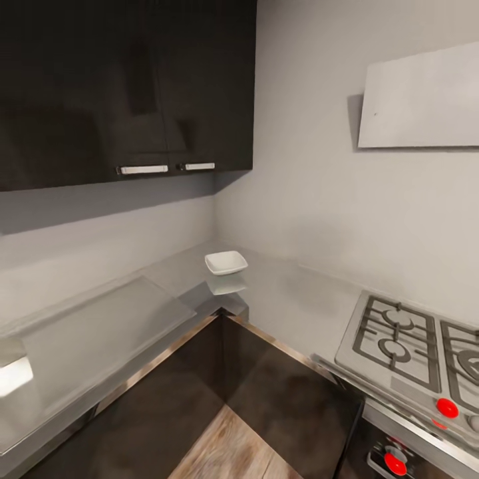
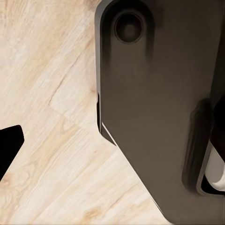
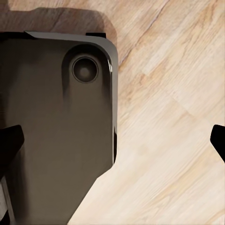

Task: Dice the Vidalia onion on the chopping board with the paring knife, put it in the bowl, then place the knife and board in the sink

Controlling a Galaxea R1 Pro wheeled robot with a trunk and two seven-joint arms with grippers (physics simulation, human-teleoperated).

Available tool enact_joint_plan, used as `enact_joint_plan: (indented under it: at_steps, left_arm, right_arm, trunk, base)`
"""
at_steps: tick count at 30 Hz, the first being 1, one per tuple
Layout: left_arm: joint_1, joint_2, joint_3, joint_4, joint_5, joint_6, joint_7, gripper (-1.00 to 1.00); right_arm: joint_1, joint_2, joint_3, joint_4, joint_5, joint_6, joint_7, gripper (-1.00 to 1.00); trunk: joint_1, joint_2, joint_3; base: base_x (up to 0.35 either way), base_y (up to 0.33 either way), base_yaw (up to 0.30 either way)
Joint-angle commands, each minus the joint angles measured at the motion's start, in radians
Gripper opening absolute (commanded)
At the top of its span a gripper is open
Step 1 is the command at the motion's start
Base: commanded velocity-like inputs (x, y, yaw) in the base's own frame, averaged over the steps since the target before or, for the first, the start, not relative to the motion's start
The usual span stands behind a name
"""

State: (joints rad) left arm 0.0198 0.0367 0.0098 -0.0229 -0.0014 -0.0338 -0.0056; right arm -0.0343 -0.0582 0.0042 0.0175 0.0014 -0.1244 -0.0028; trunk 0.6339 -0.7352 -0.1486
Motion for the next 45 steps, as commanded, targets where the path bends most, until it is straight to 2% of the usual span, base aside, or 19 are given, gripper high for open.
enact_joint_plan:
  at_steps: [1,45]
  left_arm:
    - [0.001,0.000,0.001,-0.002,0.000,-0.001,-0.001,1.00]
    - [0.000,0.000,0.001,-0.002,0.000,-0.001,-0.001,1.00]
  right_arm:
    - [-0.001,0.000,0.000,0.002,0.000,-0.004,0.000,1.00]
    - [-0.001,0.000,0.000,0.002,0.000,-0.004,0.000,1.00]
  trunk:
    - [-0.004,0.006,0.002]
    - [-0.172,0.314,0.140]
  base:
    - [0.000,0.000,0.000]
    - [0.000,0.000,0.000]
